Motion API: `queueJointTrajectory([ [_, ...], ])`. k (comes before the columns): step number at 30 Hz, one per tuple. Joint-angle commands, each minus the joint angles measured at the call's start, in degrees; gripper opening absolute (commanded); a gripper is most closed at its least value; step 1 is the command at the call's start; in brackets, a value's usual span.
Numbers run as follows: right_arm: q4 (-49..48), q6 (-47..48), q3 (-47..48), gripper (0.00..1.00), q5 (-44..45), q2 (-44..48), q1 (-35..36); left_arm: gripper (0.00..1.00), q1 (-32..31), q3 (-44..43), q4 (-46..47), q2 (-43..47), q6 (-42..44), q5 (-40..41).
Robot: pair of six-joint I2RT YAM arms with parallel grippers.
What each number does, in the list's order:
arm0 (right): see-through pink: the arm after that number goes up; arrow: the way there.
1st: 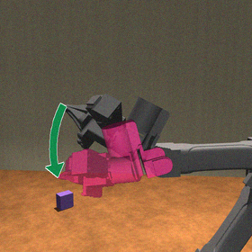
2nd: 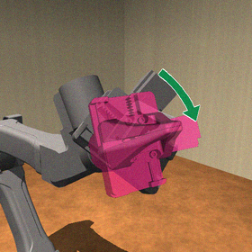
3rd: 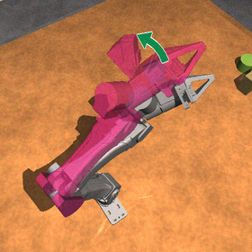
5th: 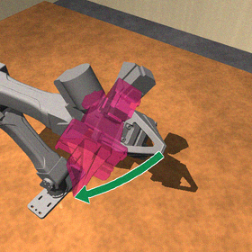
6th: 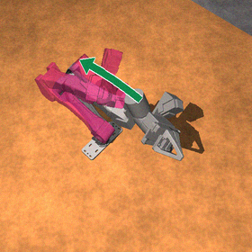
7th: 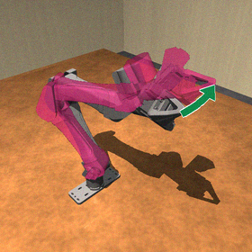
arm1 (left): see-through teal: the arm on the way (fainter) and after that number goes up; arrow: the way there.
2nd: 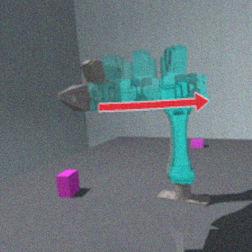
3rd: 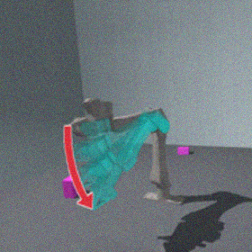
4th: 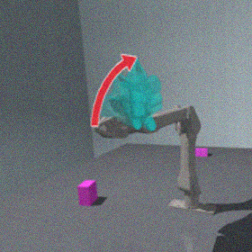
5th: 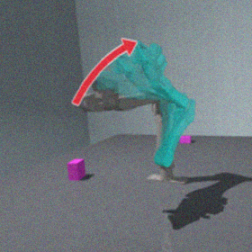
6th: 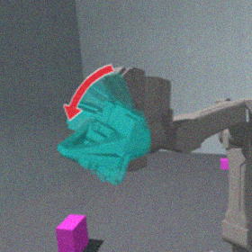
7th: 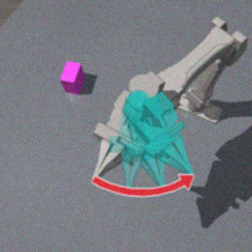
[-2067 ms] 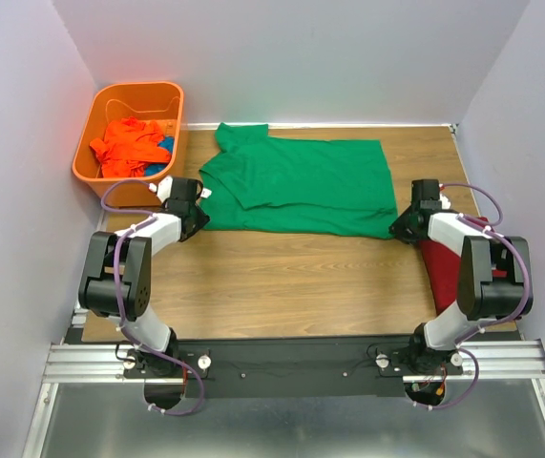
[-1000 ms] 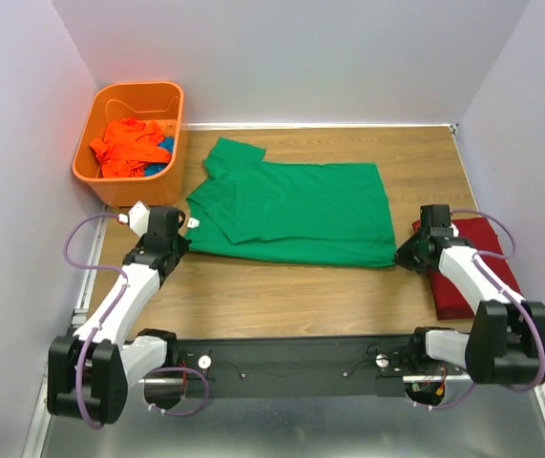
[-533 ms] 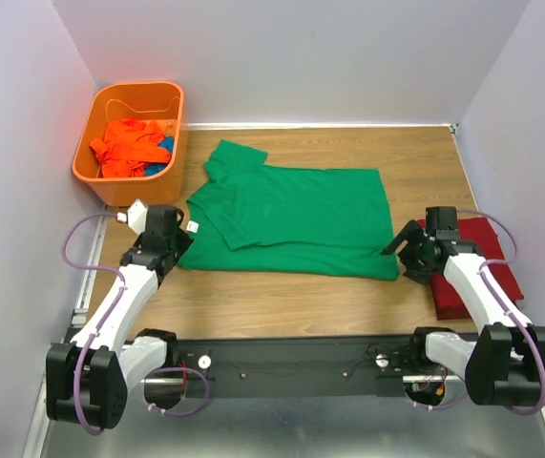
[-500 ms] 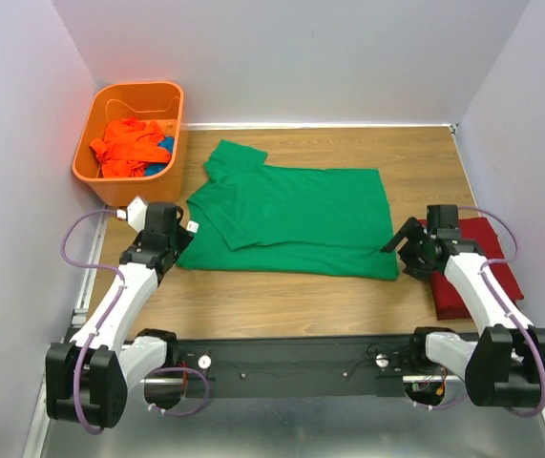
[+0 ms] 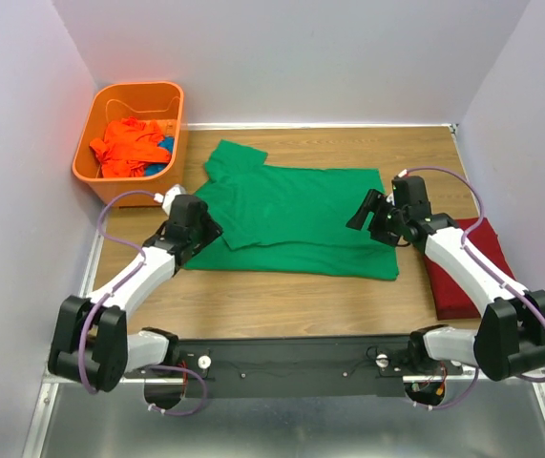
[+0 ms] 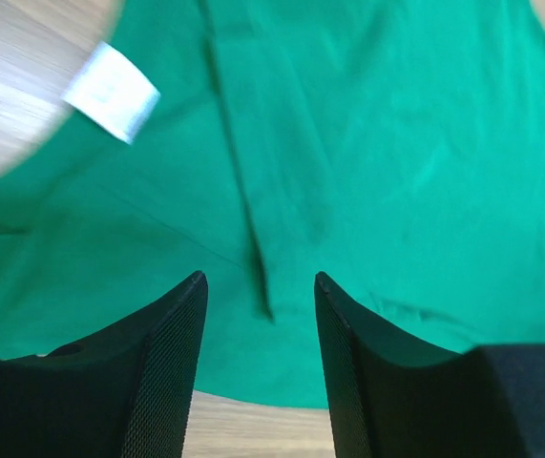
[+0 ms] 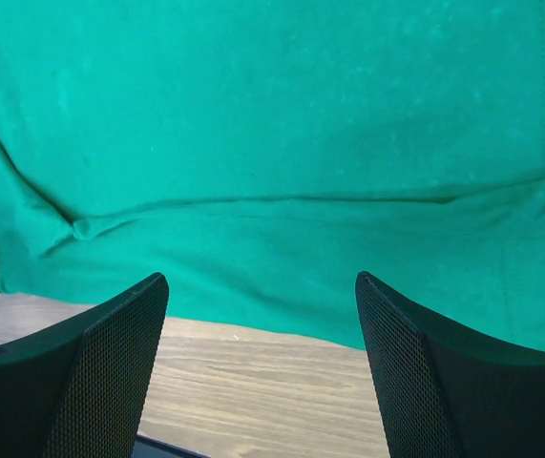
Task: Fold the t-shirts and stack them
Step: Fold the tshirt
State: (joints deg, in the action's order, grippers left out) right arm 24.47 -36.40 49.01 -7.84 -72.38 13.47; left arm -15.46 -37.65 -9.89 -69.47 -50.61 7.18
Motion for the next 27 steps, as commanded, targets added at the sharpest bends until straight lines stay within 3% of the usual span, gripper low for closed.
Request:
queueJointTrajectory([
  [1,-3.5,0.7,0.6,0.85,0.5,-0.7,0.6,0.58,-3.3,0.0,6.5,-3.1,-0.6,-1.6],
  [9,-4.3,0.8,-1.5,0.85,0.5,0.2,0.8,0.61,-4.4,0.0,5.7,-6.3,-3.5,2.3],
  [27,-5.1,0.5,-3.0,0.85,1.0,1.0,0.7,0.61,-4.6,-1.4,13.4,-16.1,-2.5,-1.4],
])
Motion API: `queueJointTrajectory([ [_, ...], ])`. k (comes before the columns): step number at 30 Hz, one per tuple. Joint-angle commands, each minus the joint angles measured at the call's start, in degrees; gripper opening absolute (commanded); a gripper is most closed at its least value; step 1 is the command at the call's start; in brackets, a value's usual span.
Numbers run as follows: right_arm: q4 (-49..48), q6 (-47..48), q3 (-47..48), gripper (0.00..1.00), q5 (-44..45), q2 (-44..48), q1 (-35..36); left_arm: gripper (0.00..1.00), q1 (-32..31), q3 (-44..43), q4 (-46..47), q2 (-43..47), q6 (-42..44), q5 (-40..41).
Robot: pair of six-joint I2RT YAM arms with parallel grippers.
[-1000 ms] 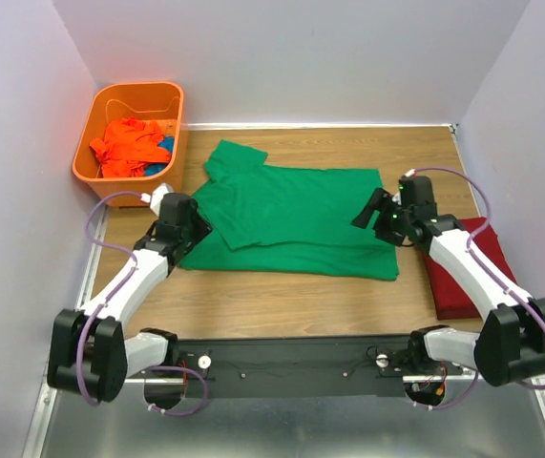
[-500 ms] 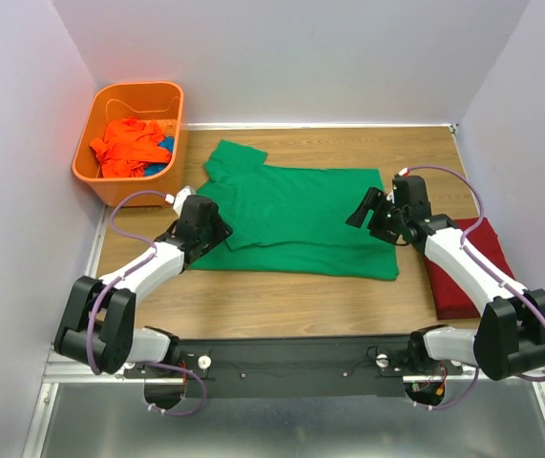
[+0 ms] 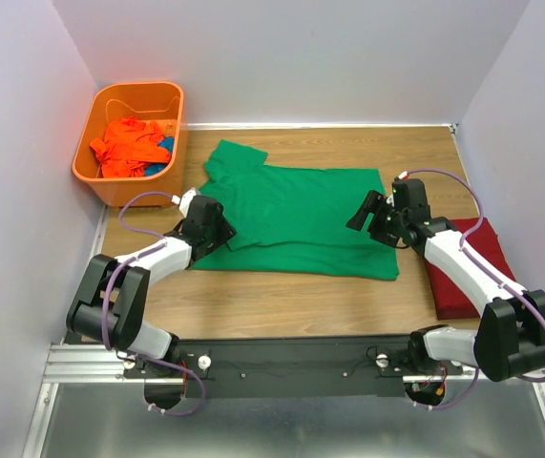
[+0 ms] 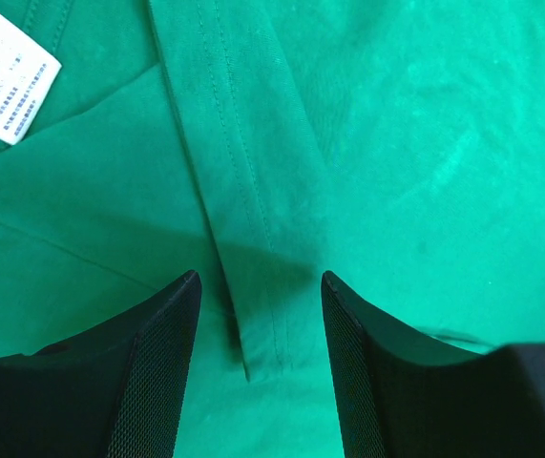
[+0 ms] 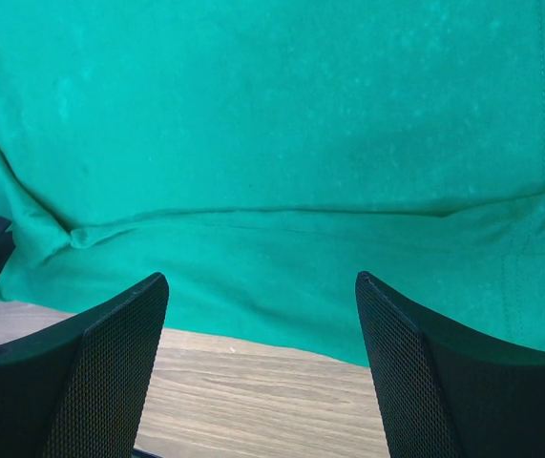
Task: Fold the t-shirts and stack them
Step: Fold the tshirt
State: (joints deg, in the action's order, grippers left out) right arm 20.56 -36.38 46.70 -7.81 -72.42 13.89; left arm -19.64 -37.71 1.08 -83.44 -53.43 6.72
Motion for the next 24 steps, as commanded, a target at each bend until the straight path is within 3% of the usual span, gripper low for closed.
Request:
queueJointTrajectory([
  [1,-1.2,0.5,-0.8,0.85,1.0,1.1,0.3,0.61,-0.5,-1.4,2.7,-2.5,0.3,-1.3],
  [24,-1.6,0.3,-1.3,0.85,1.6,0.9,0.3,0.56,-1.1,-10.5,6.0,-8.7,2.1,-5.3],
])
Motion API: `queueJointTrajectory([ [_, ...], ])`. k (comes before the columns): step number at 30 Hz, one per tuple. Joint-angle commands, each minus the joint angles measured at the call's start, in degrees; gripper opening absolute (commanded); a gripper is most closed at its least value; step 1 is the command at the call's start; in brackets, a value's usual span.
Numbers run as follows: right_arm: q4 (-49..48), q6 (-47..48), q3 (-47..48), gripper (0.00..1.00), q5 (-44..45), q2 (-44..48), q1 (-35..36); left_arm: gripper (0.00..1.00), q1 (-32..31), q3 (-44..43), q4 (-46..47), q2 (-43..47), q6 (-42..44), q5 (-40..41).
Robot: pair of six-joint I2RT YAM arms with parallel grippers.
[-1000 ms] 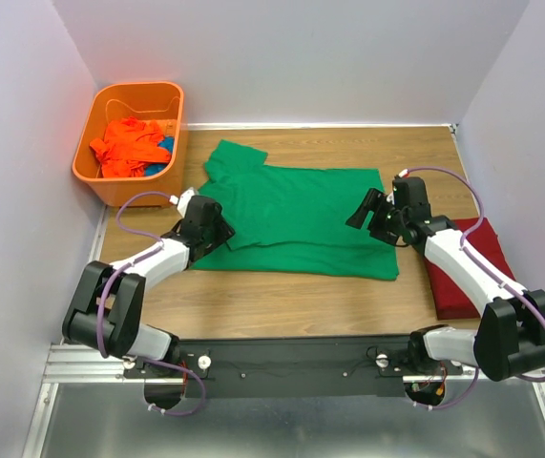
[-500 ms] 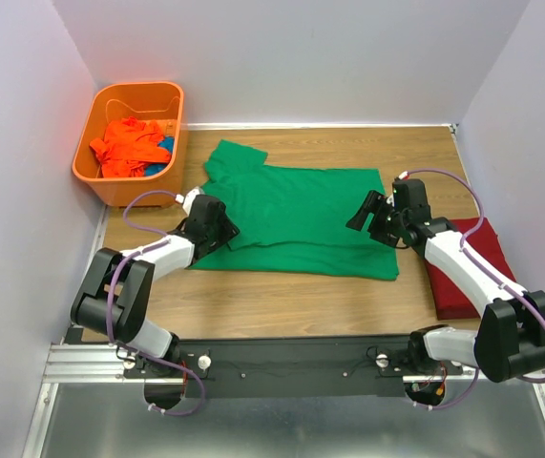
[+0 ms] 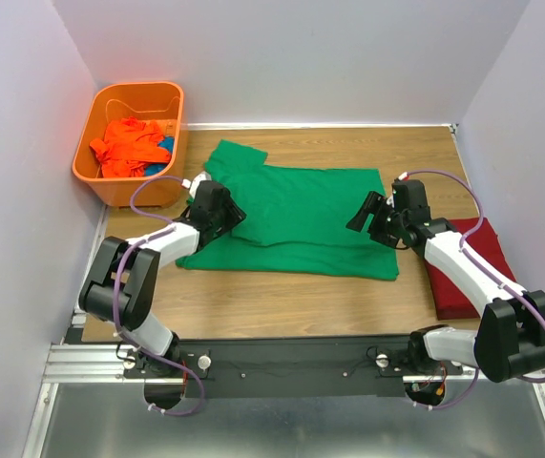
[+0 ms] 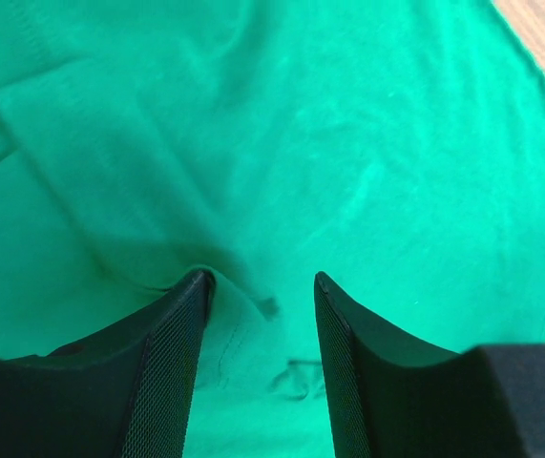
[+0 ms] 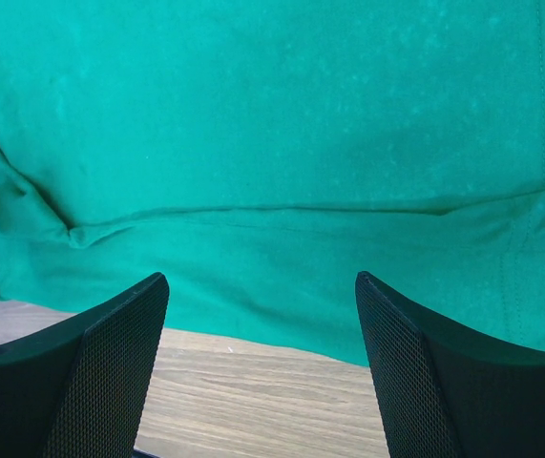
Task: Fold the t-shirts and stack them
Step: Fold the tshirt
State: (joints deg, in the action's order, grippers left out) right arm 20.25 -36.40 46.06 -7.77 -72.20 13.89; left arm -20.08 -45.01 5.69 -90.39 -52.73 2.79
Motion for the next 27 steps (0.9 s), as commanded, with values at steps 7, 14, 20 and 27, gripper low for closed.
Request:
queueJointTrajectory([
  [7,-1.4,0.5,-0.5,0.85,2.0,0.9,0.3,0.56,-2.1,-9.2,1.4,-6.8,2.5,-2.3],
  [14,-1.3,0.5,-0.6,0.85,2.2,1.3,0.3,0.56,-3.7,-13.6,1.4,-11.6,3.3,-2.5],
  [20,-1.3,1.0,-1.0,0.85,2.3,2.2,0.3,0.56,-3.7,-13.0,-0.5,-7.1,3.5,0.3],
  [27,-1.3,1.2,-1.0,0.85,2.1,2.2,0.3,0.58,1.3,-4.2,-3.2,5.2,3.8,2.0],
])
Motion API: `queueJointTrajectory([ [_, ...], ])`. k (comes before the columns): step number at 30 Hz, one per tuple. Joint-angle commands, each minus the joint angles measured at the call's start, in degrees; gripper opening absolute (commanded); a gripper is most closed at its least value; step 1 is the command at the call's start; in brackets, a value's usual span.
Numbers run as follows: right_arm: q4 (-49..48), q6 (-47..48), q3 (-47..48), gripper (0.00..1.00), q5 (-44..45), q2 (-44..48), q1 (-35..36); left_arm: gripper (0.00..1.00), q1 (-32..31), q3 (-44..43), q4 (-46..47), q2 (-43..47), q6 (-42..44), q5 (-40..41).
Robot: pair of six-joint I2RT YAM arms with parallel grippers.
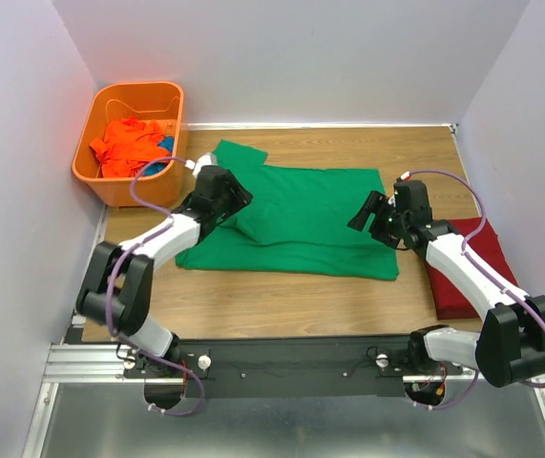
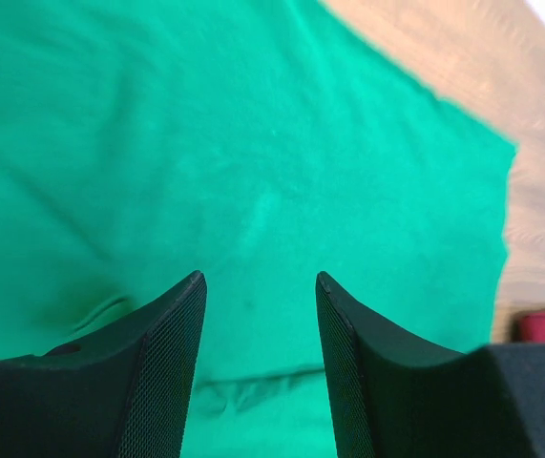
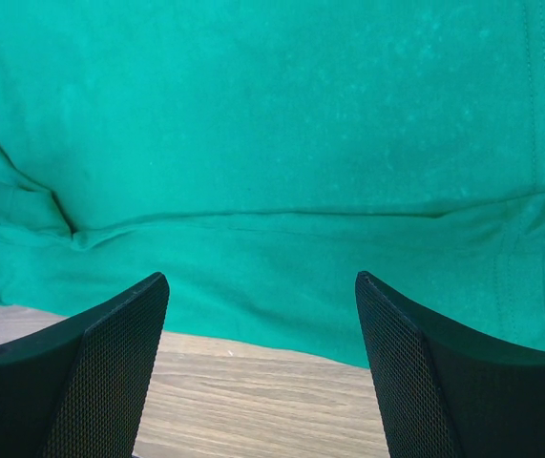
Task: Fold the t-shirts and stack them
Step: Fold the tshirt
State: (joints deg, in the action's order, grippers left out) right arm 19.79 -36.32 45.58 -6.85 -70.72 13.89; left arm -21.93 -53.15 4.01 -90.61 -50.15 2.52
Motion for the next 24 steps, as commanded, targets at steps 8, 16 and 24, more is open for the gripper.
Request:
queueJointTrajectory([
  [8,-1.0,1.2,-0.3,0.85,1.0,0.5,0.3,0.59,6.7,13.0,-1.2,12.3,2.7,0.3],
  [16,-1.1,1.2,-0.3,0.85,0.9,0.5,0.3,0.64,6.6,14.2,2.0,9.5,0.7,-2.3],
  [24,-1.1,1.2,-0.4,0.85,1.2,0.7,0.3,0.65,4.4,10.4,4.2,3.3,-0.6,-5.6],
])
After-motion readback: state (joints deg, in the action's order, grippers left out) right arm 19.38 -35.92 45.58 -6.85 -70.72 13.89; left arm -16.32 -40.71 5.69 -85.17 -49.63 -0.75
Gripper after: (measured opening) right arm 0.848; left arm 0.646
